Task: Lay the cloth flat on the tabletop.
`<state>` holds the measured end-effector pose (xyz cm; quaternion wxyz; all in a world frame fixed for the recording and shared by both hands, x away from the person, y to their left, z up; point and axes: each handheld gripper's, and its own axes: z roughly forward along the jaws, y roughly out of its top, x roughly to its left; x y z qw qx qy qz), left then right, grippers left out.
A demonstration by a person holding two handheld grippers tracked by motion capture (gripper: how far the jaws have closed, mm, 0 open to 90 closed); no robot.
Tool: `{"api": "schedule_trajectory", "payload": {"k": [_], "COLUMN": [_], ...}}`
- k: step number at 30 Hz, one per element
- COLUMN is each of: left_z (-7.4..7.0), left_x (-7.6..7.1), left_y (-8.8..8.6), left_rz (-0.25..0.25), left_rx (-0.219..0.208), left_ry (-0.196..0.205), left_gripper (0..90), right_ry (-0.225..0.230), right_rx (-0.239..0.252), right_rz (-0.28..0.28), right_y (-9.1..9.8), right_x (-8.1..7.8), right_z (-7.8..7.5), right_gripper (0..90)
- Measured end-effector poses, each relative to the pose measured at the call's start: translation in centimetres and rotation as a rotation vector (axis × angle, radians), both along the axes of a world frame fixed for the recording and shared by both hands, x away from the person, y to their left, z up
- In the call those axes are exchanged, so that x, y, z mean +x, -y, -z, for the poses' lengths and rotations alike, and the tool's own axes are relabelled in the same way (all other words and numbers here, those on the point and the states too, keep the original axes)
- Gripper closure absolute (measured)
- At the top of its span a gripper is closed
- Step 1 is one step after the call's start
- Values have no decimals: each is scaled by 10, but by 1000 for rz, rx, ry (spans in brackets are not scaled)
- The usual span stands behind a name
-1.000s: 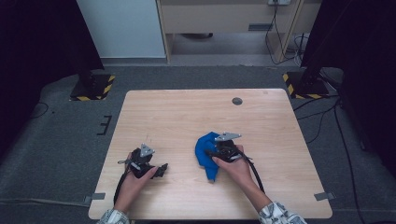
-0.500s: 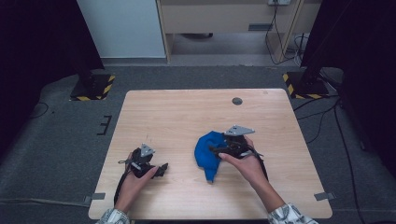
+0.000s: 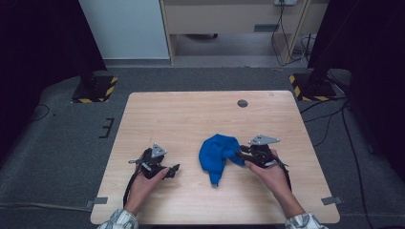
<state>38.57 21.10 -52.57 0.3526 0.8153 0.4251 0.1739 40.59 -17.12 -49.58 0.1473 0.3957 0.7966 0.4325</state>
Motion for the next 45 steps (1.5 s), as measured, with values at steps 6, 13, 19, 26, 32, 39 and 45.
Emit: {"api": "schedule_trajectory", "payload": {"k": [6, 13, 19, 26, 32, 39, 45], "left_z": [-3, -5, -8, -16, -26, -38, -40], "left_x": [-2, -3, -5, -9, -12, -12, -7], "left_y": [-1, 0, 5, 23, 40, 49, 54], "left_rz": [-1, -1, 18, 63, 106, 124, 142], "left_rx": [-17, -32, -40, -79, -86, -153, -166], "left_ry": [9, 17, 22, 41, 52, 80, 76], "left_gripper": [82, 82, 89, 109, 146, 227, 282], "right_ry": [-54, -73, -34, 19, 58, 63, 56], "right_rx": [-7, -42, 35, 49, 28, 30, 11], "right_rz": [6, -14, -39, -106, -164, -196, -225], "right_y": [0, -7, -12, -37, -54, -66, -77], "right_x": [2, 4, 3, -2, -8, -13, -17], "right_z": [12, 22, 10, -1, -7, -8, -1], "right_gripper": [425, 687, 824, 826, 804, 813, 824]}}
